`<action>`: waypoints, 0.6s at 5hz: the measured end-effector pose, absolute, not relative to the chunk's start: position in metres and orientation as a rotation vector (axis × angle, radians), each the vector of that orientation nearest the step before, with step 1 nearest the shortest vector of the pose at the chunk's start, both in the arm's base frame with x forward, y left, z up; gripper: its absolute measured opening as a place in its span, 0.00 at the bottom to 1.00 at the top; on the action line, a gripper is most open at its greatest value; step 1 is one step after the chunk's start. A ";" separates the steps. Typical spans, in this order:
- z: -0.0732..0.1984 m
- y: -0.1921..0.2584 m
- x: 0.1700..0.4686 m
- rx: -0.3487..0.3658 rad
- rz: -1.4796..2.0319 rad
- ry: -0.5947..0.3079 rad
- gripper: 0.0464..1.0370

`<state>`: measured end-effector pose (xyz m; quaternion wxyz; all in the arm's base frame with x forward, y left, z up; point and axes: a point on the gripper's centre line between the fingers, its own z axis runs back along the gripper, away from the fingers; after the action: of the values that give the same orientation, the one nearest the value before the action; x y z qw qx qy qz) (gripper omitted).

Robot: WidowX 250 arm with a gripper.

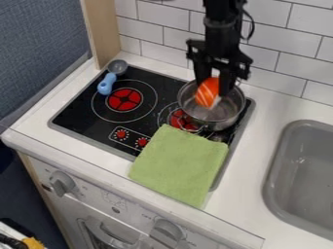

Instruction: Pick the orange object from the silver pot and put it on the upper left side of the hob

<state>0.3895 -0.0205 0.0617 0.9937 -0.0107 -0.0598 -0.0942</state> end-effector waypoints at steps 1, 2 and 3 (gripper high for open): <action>0.069 -0.003 0.386 -0.018 -0.154 -0.134 0.52; 0.074 0.026 0.388 0.002 -0.077 -0.137 0.52; 0.088 0.058 0.393 0.047 -0.027 -0.154 0.52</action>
<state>0.3935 0.0577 0.0884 0.9967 0.0233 -0.0771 -0.0136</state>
